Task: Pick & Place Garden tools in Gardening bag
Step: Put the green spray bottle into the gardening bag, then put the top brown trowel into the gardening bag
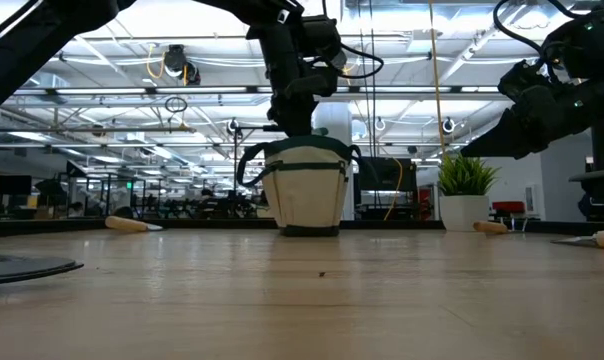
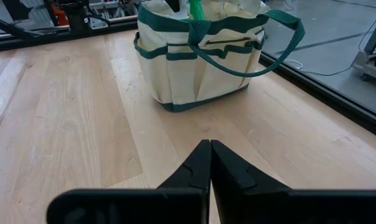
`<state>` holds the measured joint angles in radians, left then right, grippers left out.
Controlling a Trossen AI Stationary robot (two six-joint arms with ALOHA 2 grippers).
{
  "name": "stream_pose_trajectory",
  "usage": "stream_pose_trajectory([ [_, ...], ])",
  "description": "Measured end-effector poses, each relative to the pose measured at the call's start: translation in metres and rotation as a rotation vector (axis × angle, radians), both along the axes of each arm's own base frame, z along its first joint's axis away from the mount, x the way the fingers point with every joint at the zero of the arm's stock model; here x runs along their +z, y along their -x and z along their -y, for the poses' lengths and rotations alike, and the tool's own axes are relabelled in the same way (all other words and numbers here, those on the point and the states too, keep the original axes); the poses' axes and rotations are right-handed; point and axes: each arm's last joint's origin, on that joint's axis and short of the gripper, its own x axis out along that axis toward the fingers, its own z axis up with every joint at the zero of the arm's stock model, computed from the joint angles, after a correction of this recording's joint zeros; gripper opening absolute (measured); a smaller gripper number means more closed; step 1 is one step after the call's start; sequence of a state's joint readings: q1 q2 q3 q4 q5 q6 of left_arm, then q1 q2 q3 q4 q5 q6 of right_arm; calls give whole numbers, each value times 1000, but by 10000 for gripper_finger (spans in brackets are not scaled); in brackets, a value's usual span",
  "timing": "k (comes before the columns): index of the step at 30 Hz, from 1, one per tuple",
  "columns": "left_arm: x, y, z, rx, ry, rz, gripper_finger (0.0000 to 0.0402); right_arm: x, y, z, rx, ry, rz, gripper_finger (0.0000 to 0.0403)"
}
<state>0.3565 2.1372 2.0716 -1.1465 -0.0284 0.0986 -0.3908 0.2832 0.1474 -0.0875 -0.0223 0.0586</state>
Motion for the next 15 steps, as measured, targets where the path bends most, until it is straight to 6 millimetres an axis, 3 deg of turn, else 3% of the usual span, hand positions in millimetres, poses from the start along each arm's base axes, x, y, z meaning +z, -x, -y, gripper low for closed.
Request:
stream_pose_trajectory([
  [7,0,0,0,14,-27,-10,121,0,0,0,0,0,0,0],
  [15,1,1,0,28,-60,-19,197,0,0,0,0,0,0,0],
])
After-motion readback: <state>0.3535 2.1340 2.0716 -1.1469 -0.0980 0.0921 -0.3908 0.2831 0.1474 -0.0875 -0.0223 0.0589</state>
